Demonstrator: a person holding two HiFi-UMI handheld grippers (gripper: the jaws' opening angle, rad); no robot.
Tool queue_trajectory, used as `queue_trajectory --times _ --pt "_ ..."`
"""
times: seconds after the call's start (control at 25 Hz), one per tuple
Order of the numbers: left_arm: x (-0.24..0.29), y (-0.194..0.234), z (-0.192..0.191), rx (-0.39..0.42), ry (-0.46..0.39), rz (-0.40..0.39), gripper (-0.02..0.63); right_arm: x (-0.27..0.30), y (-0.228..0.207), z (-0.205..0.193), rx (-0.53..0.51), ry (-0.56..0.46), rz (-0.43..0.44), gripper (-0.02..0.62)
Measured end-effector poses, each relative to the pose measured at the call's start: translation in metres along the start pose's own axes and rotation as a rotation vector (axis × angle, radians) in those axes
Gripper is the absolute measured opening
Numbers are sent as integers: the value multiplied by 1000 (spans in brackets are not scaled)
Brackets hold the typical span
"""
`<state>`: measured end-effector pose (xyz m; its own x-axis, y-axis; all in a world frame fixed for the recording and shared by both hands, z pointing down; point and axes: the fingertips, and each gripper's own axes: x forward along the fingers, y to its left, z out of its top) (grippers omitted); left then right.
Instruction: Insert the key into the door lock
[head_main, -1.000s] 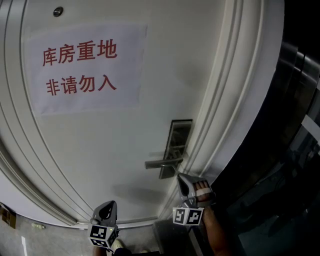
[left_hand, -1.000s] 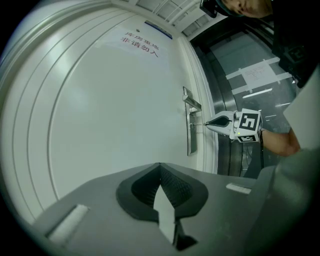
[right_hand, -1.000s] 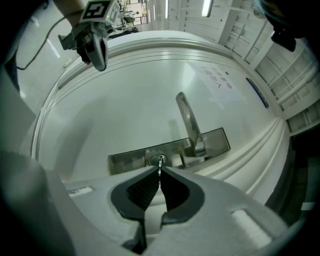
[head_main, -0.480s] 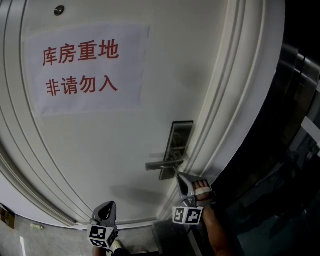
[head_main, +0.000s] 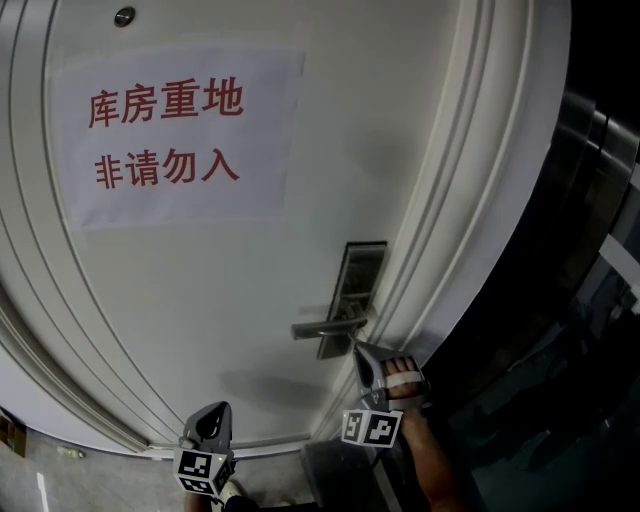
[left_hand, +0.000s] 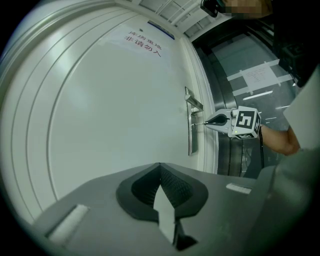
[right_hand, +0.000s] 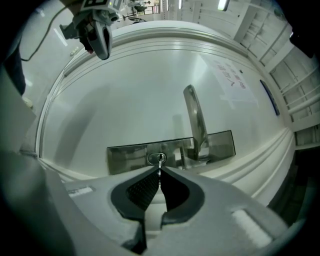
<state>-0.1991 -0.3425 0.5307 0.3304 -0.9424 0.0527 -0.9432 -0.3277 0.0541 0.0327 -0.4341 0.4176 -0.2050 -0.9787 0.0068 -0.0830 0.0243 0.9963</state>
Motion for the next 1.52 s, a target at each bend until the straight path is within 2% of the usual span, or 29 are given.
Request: queue_trajectory --times 0.4,0.96,1.52 --pt "1 1 -2 0 2 -13 2 2 0 5 -57 25 5 11" --pt "-2 10 -1 -12 -7 1 2 27 1 11 -51 34 20 12" --pt "3 8 0 -15 -12 -3 2 28 1 12 -62 27 24 12"
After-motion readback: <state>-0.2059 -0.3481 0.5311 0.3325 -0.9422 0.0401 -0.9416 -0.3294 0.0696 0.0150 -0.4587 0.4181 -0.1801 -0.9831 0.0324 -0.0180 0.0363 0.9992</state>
